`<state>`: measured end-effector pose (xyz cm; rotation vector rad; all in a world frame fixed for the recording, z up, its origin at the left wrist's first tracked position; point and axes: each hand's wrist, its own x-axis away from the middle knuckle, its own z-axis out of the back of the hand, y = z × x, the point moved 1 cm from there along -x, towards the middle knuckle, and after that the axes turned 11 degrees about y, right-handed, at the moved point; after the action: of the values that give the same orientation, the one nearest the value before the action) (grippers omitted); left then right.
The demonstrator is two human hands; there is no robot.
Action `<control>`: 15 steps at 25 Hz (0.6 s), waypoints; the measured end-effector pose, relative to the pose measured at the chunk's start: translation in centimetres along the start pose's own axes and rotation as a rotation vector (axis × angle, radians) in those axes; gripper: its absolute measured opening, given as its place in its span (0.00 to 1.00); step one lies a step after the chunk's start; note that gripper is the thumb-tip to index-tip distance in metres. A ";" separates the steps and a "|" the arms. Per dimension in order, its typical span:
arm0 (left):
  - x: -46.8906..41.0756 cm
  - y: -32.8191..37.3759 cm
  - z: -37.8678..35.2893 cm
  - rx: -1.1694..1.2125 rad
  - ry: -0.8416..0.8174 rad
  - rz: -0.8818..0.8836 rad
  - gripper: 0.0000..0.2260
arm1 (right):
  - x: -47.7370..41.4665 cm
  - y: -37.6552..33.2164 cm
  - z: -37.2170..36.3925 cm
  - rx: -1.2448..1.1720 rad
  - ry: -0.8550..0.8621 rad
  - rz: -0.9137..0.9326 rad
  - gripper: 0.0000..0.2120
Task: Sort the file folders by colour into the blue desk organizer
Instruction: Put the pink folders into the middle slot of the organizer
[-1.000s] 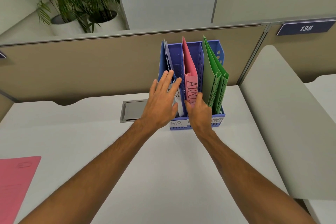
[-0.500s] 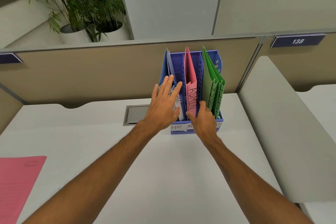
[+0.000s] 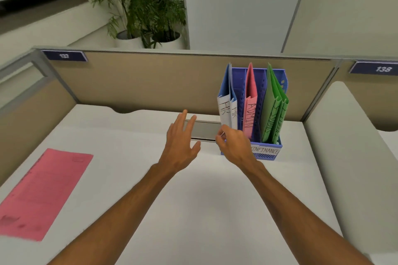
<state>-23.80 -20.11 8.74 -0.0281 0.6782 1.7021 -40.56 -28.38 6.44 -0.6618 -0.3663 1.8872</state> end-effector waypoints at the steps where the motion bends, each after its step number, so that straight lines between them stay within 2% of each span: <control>1: 1.3 -1.6 0.6 -0.006 -0.012 0.061 0.36 | 0.3 -1.0 -0.6 -0.004 -0.022 0.026 0.10; 10: 12.2 -17.2 9.8 -0.029 -0.094 0.421 0.34 | 4.4 -13.2 -9.4 -0.053 -0.246 0.228 0.13; 15: 15.8 -28.0 14.7 -0.078 -0.089 0.520 0.34 | 6.6 -21.9 -16.2 -0.061 -0.380 0.270 0.14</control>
<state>2.44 2.98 3.25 0.1825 0.5817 2.2130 -16.48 -14.36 3.33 -0.4032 -0.6028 2.2729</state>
